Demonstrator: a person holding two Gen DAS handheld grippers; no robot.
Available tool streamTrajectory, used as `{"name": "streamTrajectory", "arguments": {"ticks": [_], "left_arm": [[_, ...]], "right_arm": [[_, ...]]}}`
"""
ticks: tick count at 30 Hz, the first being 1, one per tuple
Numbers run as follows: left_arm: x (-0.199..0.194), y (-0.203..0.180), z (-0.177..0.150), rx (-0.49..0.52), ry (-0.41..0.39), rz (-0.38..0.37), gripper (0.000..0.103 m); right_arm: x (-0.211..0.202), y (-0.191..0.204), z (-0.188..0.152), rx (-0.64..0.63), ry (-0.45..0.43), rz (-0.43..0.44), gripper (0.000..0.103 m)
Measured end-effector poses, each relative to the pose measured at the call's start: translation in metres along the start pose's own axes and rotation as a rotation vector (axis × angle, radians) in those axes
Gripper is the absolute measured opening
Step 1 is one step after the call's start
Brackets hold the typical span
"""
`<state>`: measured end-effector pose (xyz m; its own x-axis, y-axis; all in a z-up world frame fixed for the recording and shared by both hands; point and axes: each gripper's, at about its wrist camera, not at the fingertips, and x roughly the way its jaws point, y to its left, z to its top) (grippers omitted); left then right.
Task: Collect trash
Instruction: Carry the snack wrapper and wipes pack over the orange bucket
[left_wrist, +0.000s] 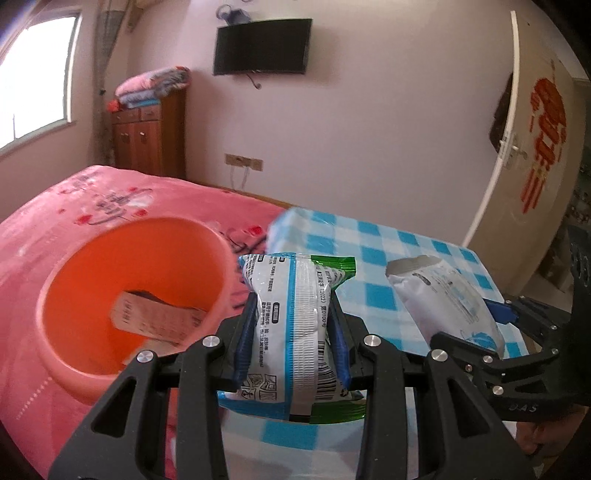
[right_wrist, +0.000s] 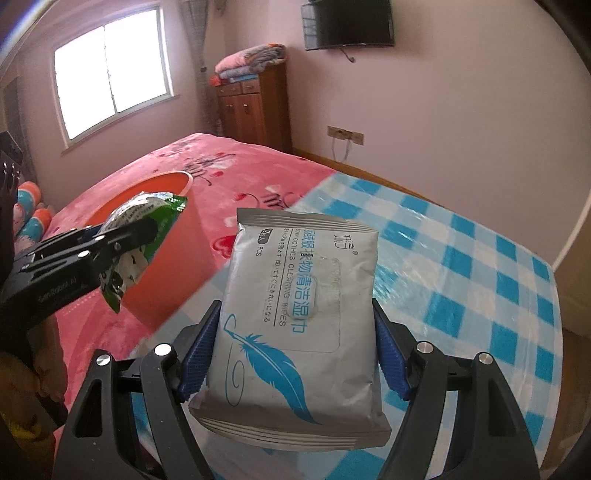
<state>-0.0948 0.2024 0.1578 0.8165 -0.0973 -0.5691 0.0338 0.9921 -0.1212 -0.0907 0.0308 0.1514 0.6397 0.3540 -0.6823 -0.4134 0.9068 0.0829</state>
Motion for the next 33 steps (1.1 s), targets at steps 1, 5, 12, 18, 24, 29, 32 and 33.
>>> {"name": "streamTrajectory", "arguments": {"ticks": [1,5,12,18,24,29,32,33], "left_arm": [[-0.003,0.005,0.003,-0.001,-0.009,0.016,0.037],[-0.010,0.025,0.011,-0.015,-0.030,0.071,0.037],[-0.010,0.061,0.017,-0.051,-0.031,0.152,0.038],[-0.008,0.090,0.017,-0.081,-0.013,0.213,0.038],[-0.001,0.112,0.019,-0.097,0.007,0.256,0.038],[0.006,0.121,0.019,-0.100,0.022,0.271,0.038],[0.012,0.126,0.020,-0.102,0.032,0.279,0.038],[0.014,0.128,0.020,-0.105,0.036,0.280,0.038]], "right_arm": [[0.001,0.005,0.005,-0.011,-0.003,0.009,0.075],[0.005,0.022,0.022,-0.051,-0.017,0.035,0.075],[0.012,0.052,0.052,-0.105,-0.040,0.093,0.075],[0.019,0.086,0.076,-0.162,-0.053,0.142,0.075],[0.036,0.117,0.092,-0.208,-0.039,0.188,0.075],[0.051,0.133,0.104,-0.221,-0.023,0.217,0.075],[0.059,0.143,0.107,-0.237,-0.014,0.221,0.075],[0.061,0.144,0.108,-0.239,-0.011,0.222,0.075]]}}
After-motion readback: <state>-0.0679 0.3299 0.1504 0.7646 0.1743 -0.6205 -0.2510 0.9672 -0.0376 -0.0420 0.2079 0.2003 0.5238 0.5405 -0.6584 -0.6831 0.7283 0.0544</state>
